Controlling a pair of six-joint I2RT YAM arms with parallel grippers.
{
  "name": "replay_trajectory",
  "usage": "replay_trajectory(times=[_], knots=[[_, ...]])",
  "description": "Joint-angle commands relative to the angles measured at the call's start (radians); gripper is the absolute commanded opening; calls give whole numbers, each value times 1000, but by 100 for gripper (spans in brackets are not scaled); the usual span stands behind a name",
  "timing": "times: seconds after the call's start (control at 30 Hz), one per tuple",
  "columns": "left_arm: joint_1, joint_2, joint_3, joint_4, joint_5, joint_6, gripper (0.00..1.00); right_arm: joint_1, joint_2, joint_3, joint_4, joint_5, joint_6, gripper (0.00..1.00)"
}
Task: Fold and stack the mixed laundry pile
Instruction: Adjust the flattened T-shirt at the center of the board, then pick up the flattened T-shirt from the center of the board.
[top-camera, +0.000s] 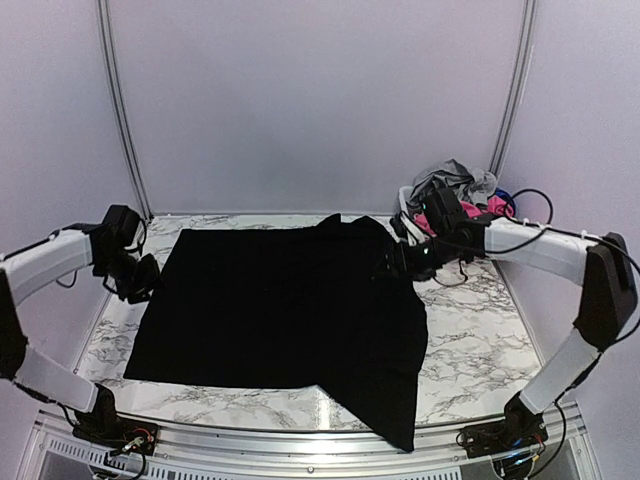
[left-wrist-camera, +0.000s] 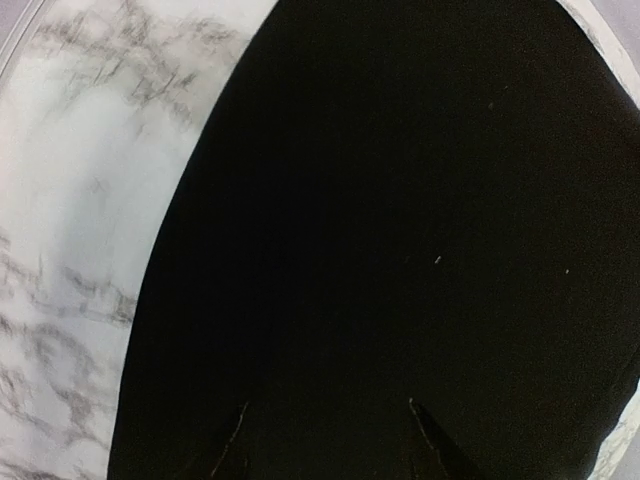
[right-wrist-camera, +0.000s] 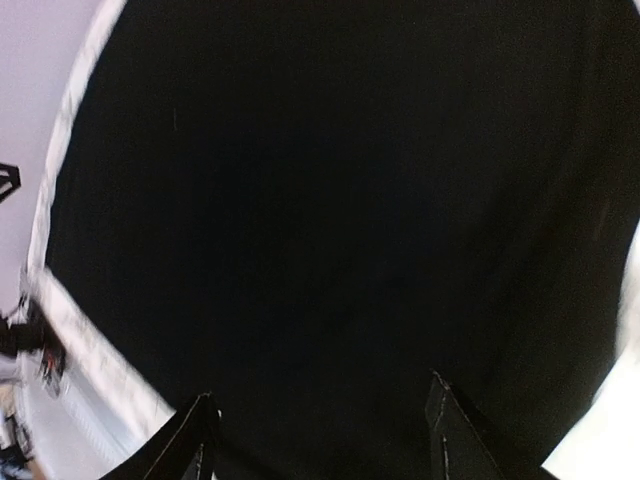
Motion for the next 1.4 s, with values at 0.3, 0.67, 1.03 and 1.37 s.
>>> replay_trajectory(times=[0.3,0.67,1.03,1.37], knots=[[55,-381,-308,-280,43,-249,61,176,-532,-555,-254,-7,425,68],[82,-365,-347,-293,58,-260,61,435,-547,-726,-128,38,661,63],[98,-439,-457,-316,43,-295,56,461,-441,-735,-1,62,688,27],[191,-368,-436,-291,6,-247,50,461,-569,-746,-94,113,727,0]])
